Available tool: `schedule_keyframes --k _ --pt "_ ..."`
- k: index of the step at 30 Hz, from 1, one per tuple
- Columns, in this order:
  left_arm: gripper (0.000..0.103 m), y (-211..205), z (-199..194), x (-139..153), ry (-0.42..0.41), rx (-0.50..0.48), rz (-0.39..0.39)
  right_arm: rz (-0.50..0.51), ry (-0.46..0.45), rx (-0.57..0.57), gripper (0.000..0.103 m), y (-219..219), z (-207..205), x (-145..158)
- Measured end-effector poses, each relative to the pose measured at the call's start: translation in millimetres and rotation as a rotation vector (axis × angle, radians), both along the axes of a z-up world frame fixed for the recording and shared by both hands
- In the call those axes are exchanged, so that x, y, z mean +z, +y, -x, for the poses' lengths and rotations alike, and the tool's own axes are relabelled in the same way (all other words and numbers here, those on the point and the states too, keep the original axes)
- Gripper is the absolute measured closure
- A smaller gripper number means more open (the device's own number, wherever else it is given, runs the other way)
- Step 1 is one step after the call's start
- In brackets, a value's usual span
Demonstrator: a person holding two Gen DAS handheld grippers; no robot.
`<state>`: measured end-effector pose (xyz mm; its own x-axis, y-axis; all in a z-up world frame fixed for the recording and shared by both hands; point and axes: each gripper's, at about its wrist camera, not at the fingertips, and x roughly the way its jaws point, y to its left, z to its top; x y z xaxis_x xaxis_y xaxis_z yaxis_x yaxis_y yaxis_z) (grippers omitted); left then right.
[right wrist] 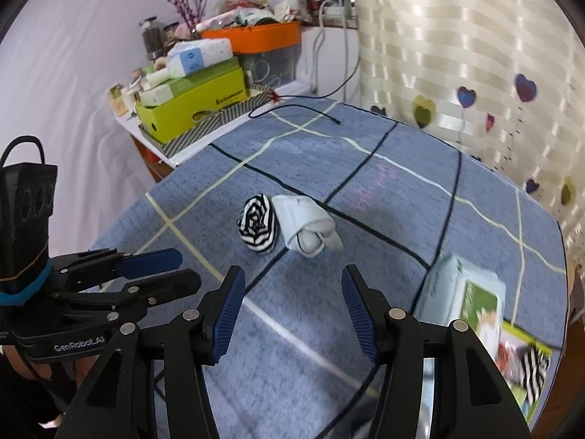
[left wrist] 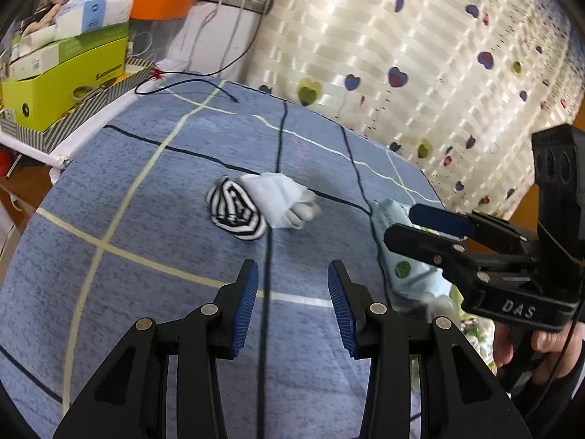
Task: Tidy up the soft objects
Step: 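Move both tools toward the striped sock and white sock on the bed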
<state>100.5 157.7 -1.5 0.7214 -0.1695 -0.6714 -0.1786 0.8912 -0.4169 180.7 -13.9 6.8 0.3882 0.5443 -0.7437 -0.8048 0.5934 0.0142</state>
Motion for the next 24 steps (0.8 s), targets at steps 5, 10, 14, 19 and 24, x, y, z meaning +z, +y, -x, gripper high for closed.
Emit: schedule_keyframes --k 5,10,14,19,24 --pt "0.062 15 -2 -6 0.014 0.03 0.012 0.063 0.007 0.045 0.047 34 -24 -9" --pt "0.062 27 -6 -12 0.033 0.05 0.016 0.14 0.036 0.098 0.047 70 -46 -29" --pt "0.062 34 -12 -18 0.055 0.062 0.014 0.18 0.052 0.113 0.047 88 -61 -46" --pt "0.062 38 -23 -23 0.078 0.06 0.012 0.215 0.1 0.091 0.047 106 -82 -66" --pt "0.062 43 -35 -28 0.098 0.059 0.028 0.238 0.11 0.048 0.077 108 -90 -72"
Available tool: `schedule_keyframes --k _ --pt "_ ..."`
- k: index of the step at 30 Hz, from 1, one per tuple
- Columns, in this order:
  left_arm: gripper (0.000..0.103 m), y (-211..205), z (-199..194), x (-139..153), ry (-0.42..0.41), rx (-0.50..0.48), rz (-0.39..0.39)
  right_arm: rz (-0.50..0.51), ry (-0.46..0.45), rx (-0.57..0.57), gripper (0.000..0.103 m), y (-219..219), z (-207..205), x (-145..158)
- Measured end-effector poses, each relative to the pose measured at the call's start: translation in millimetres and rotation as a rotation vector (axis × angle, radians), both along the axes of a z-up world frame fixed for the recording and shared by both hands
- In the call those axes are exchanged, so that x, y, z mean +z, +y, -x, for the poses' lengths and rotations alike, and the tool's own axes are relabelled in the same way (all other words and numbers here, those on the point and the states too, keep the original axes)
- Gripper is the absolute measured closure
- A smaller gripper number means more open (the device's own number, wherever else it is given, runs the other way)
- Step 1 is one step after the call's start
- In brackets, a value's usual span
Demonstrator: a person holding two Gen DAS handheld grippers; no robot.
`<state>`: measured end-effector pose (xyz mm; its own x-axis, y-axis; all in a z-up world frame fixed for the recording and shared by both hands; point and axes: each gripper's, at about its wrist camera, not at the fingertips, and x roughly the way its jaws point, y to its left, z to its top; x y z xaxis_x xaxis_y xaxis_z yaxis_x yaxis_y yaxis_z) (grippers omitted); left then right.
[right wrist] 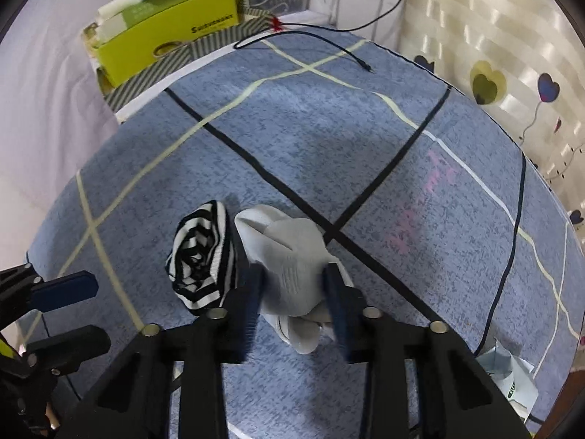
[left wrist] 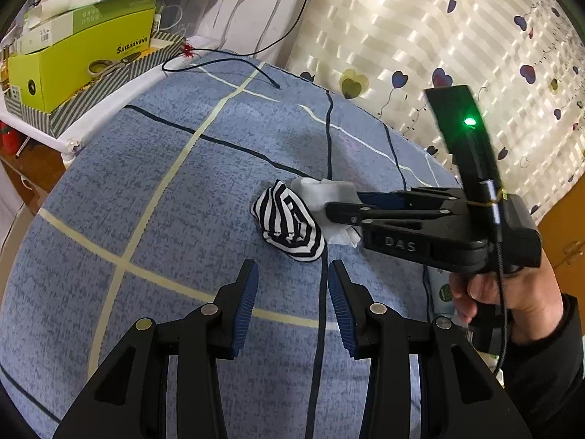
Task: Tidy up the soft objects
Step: 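Move both tools toward the striped sock and white sock on the bed, then grasp the white sock with the right tool while the left grasps the striped sock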
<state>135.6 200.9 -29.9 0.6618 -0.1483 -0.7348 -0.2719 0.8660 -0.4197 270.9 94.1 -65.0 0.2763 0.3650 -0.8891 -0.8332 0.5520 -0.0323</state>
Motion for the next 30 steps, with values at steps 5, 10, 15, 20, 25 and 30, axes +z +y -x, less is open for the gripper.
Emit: schedule_keyframes --k 5,10,15,20,25,30 --pt "0.062 0 -15 -8 0.032 0.007 0.021 -0.046 -0.019 -0.027 0.082 -22 2 18" --pt "0.062 -10 -34 -8 0.045 0.004 -0.027 -0.086 -0.031 -0.043 0.082 -47 9 36" --pt "0.056 -18 -61 -12 0.07 0.006 -0.066 -0.123 -0.042 -0.048 0.082 -64 14 47" --pt "0.056 -20 -83 -25 0.118 0.048 -0.119 -0.151 -0.044 -0.055 0.082 -79 17 55" --pt "0.056 -24 -91 -32 0.148 0.073 -0.211 -0.168 -0.052 -0.057 0.082 -85 20 60" --pt "0.08 -24 -91 -33 0.162 0.084 -0.266 -0.188 -0.053 -0.062 0.082 -91 23 63"
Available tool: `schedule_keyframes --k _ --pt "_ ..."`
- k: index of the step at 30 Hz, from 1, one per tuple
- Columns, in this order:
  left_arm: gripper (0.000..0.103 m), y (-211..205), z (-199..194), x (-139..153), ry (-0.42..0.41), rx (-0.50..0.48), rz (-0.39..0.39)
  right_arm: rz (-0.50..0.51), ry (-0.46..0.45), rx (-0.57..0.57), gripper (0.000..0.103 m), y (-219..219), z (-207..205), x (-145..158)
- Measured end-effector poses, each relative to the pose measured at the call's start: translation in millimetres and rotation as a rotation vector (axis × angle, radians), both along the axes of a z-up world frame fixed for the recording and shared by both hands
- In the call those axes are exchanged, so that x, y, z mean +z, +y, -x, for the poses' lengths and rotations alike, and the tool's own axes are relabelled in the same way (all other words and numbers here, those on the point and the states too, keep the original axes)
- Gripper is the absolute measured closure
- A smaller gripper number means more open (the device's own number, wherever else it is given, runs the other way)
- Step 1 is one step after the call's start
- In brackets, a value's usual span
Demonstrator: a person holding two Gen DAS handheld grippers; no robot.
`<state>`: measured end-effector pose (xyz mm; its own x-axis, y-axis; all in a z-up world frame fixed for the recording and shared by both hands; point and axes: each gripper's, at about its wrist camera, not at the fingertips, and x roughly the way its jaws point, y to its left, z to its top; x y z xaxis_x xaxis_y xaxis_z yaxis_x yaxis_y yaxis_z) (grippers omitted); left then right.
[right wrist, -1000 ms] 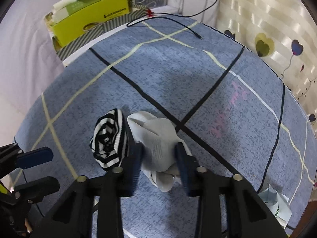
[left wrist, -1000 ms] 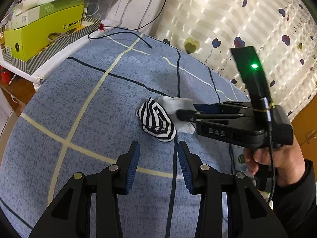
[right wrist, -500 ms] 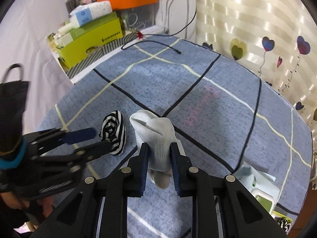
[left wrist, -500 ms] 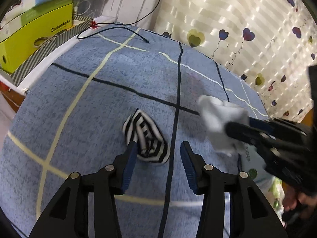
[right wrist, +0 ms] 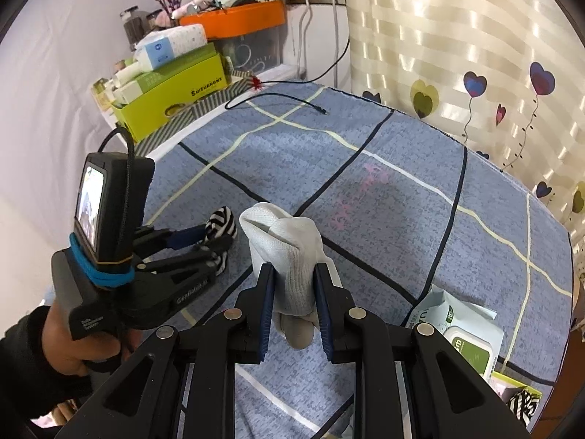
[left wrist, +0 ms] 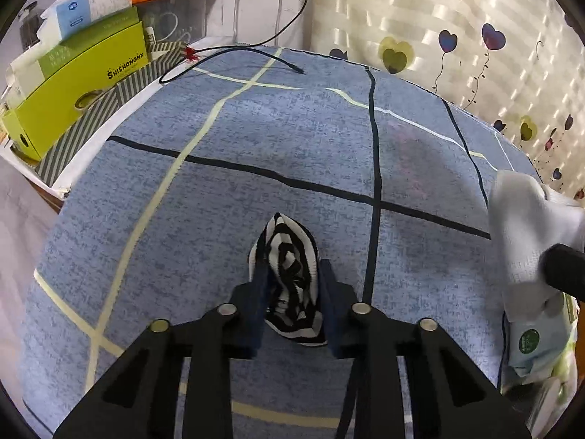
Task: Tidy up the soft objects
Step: 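Carry the striped sock with the left tool while the right carries the white sock to the box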
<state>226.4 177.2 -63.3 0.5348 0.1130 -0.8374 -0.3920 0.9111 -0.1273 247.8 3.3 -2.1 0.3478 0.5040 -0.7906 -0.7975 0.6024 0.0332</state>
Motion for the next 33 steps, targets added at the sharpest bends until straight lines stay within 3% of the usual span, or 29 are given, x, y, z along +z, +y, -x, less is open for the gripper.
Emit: schedule_keyframes --k 7,20,33 --pt "0.086 -7 23 21 -0.053 -0.02 -0.012 -0.031 -0.011 -0.013 0.082 -13 12 9" --pt "0.086 -33 108 91 -0.28 -0.125 0.098 -0.159 -0.061 -0.051 0.082 -66 62 45" --pt "0.086 -96 146 123 -0.352 -0.255 0.1 -0.222 -0.105 -0.114 0.082 -123 111 60"
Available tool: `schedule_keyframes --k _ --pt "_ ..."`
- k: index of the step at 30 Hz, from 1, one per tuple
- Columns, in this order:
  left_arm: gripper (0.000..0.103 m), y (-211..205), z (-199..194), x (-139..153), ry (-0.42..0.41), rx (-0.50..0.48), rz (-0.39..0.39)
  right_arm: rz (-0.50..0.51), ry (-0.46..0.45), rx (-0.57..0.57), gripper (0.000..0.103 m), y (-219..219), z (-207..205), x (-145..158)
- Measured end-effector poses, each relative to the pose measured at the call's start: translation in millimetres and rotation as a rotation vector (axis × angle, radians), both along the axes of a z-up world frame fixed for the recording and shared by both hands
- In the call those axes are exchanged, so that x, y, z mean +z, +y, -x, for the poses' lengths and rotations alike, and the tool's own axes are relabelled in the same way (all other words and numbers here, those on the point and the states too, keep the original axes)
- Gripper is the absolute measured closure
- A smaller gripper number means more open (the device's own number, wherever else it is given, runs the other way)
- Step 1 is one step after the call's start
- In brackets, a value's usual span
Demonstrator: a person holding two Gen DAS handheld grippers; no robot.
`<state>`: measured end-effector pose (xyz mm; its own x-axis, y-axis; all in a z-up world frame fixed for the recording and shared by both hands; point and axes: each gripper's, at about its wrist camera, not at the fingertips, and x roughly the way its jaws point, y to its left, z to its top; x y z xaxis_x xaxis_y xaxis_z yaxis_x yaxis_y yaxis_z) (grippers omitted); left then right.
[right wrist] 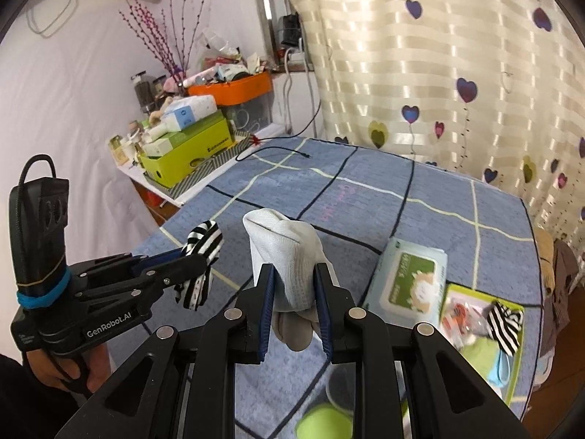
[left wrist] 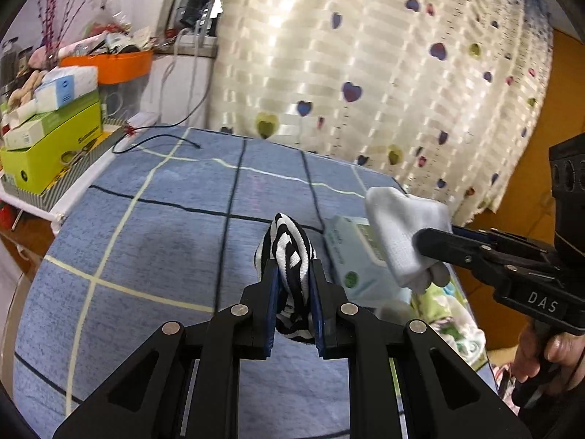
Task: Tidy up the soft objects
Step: 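Carry the striped sock with the left tool while the right carries the white sock to the box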
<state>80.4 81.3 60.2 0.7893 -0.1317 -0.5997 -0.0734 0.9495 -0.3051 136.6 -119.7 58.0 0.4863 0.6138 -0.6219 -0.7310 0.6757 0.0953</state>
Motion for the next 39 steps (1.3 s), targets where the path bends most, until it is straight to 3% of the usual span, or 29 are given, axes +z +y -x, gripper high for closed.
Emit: schedule_keyframes --k 13,39 --pt "0.086 -56 0 16 -0.025 -0.109 -0.017 -0.062 -0.013 -0.086 0.082 -63 16 6" --pt "0.086 -142 -24 25 -0.017 -0.283 -0.023 -0.116 0.008 -0.251 0.082 -164 8 -4"
